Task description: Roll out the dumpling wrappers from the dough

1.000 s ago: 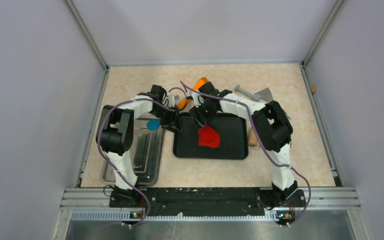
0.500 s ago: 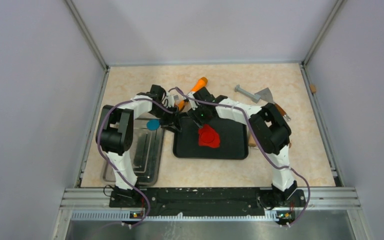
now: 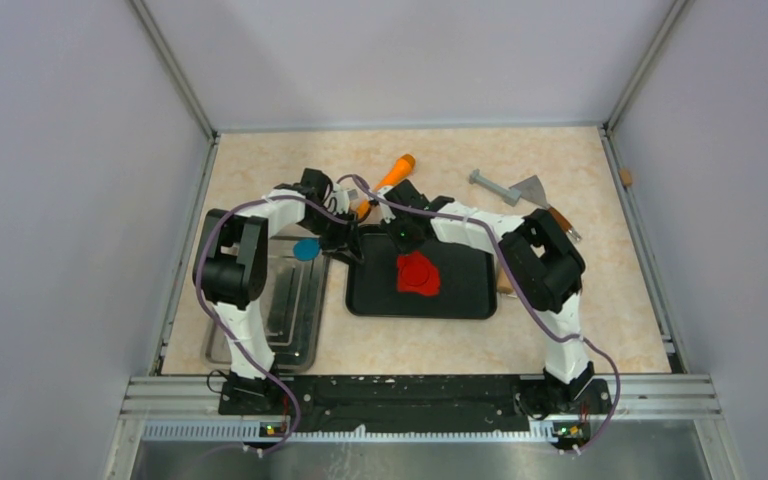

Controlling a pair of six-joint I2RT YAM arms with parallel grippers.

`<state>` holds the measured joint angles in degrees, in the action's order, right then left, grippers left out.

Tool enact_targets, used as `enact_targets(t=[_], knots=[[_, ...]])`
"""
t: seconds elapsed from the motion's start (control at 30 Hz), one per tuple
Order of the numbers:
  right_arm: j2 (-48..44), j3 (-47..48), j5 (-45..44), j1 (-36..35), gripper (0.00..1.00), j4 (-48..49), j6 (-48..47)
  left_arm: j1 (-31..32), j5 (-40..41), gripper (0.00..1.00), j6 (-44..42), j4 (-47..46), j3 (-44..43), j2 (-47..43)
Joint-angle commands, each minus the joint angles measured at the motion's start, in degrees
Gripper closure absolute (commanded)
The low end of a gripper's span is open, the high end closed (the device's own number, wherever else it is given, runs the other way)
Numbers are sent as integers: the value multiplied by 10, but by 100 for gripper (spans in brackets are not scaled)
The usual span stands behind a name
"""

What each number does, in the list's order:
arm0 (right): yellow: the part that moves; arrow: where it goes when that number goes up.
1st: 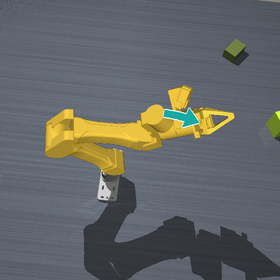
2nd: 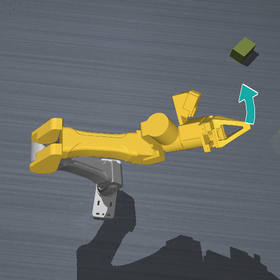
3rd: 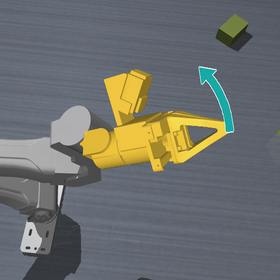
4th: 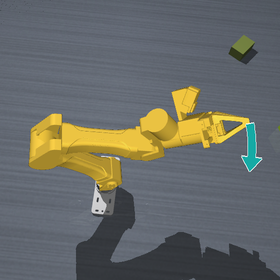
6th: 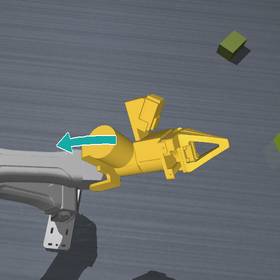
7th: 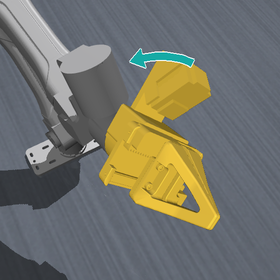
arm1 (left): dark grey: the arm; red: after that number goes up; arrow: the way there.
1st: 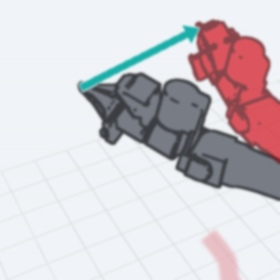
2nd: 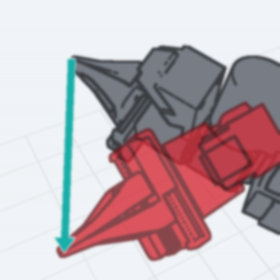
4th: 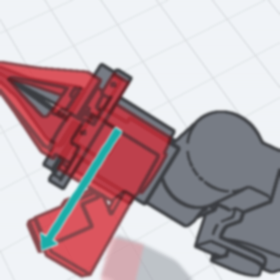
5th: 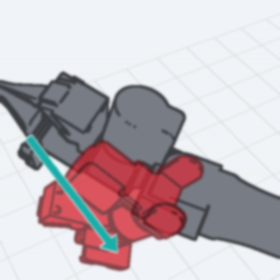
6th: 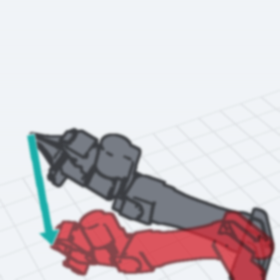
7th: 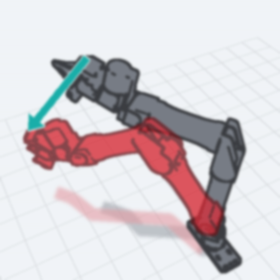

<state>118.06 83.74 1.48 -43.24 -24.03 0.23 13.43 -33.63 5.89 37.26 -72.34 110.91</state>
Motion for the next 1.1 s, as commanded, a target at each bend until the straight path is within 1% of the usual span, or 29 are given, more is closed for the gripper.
enact_targets(t=[0.0, 0.13, 0.27, 0.4, 0.53, 0.7, 0.87, 0.97, 1.07], knots=[[21, 9, 8, -18, 99, -93, 1, 1, -14, 54, -5, 0, -23, 7], [-23, 40, 12, -18, 100, -119, -24, 1, -14, 54, -8, 6, -28, 11], [-89, 30, 50, -18, 100, -140, -26, 1, -11, 54, -7, 7, -28, 16], [-150, -20, 94, -18, 100, -146, -26, 1, -13, 54, -7, 7, -33, 22], [-205, -98, 117, -19, 100, -140, -27, 1, -15, 54, -6, 19, -48, 34], [-287, -167, 118, -20, 100, -138, -42, 1, -17, 54, -8, 29, -55, 32], [-386, -188, 86, -18, 100, -177, -68, 1, -10, 54, -22, 39, -54, 22], [-433, -200, 58, 18, 100, -189, -72, 1, -6, 54, -33, 44, -54, 17], [-445, -205, 55, 86, 100, -197, -79, 1, -2, 53, -41, 48, -56, 10]])
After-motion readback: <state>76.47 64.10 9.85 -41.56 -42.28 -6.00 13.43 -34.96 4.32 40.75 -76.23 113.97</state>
